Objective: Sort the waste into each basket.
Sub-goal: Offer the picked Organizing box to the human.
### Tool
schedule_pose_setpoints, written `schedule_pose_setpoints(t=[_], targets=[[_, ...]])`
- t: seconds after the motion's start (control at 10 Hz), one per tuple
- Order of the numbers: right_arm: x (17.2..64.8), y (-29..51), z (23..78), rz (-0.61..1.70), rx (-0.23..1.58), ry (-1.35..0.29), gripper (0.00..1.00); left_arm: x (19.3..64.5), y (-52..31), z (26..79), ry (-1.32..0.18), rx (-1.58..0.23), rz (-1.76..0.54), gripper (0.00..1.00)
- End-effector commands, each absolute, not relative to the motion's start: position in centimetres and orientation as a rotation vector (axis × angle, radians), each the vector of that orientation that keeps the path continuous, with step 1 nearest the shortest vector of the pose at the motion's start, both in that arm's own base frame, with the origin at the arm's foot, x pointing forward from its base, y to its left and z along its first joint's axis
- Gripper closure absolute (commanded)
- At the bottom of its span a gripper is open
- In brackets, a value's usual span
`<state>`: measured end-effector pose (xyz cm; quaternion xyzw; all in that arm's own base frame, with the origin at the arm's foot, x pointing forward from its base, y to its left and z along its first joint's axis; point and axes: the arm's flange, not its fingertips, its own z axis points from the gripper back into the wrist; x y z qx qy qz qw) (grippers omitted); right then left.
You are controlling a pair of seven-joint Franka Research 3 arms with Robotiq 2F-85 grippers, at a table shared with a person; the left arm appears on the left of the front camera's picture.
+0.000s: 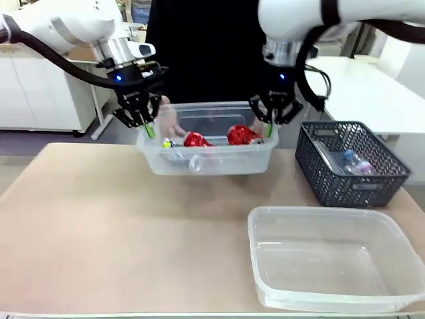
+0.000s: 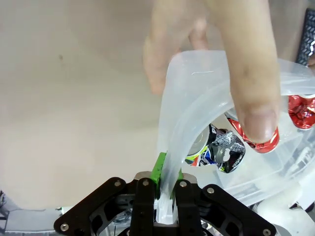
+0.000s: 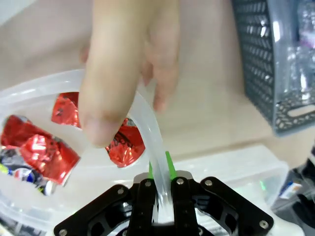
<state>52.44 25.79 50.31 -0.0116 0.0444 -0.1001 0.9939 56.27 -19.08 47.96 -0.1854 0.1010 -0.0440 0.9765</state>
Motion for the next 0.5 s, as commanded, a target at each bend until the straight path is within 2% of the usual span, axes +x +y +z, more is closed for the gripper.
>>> schedule_pose_setpoints(t=[0.0,0.1,0.4], targets=[[54.4,27.4,49.2,-0.239,-0.023,0.152,0.96,57.2,-19.5,49.1,0.110,-0.460,0.007,0.94],[52.4,25.8,50.3,-0.201,-0.023,0.089,0.96,56.3,-19.1,48.0,0.204,-0.374,-0.089,0.94],[52.4,25.8,50.3,-0.201,-0.023,0.089,0.96,56.3,-19.1,48.0,0.204,-0.374,-0.089,0.94]])
